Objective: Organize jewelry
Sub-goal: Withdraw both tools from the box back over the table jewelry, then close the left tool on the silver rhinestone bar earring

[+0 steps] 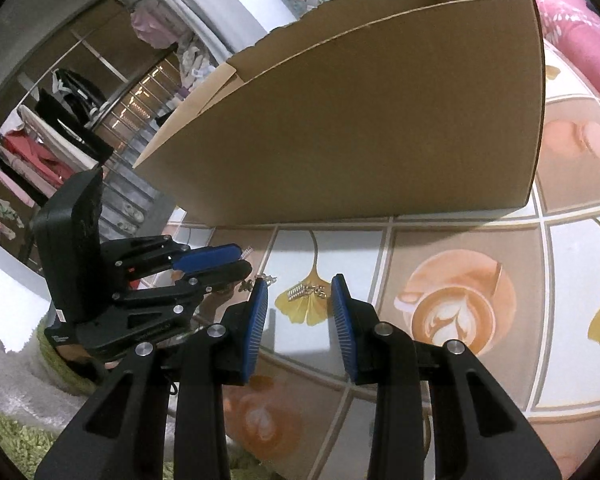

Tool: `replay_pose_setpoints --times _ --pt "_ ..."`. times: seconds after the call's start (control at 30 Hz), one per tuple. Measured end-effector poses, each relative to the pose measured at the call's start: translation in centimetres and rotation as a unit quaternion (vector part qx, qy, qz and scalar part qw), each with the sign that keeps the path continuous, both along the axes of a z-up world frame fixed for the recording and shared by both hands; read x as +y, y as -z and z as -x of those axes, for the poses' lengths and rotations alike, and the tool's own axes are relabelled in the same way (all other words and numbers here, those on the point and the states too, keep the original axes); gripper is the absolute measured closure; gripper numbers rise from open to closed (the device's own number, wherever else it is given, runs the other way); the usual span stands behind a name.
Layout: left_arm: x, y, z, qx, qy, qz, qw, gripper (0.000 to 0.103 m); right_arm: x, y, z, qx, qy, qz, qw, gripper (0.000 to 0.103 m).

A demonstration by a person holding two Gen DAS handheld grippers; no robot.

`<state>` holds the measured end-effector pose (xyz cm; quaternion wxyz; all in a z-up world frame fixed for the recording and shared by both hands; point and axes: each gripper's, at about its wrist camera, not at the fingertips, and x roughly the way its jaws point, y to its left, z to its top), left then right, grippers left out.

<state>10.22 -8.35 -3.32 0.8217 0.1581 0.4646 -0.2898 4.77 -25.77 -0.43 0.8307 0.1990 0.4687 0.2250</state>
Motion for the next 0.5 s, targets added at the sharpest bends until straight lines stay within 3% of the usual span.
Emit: replay_pose_setpoints --times 0.43,0.5 --pt "0.32 -0.17 -0.79 -0.001 -0.010 -0.004 0.9999 0.086 -0.51 0.18 0.93 -0.002 0.006 -0.004 1.000 0.070" --pt "0.43 -0.17 -0.88 -0.005 -0.013 -0.003 0.9999 0.092 -0.57 0.18 1.00 -0.003 0.007 -0.005 1.000 0.070"
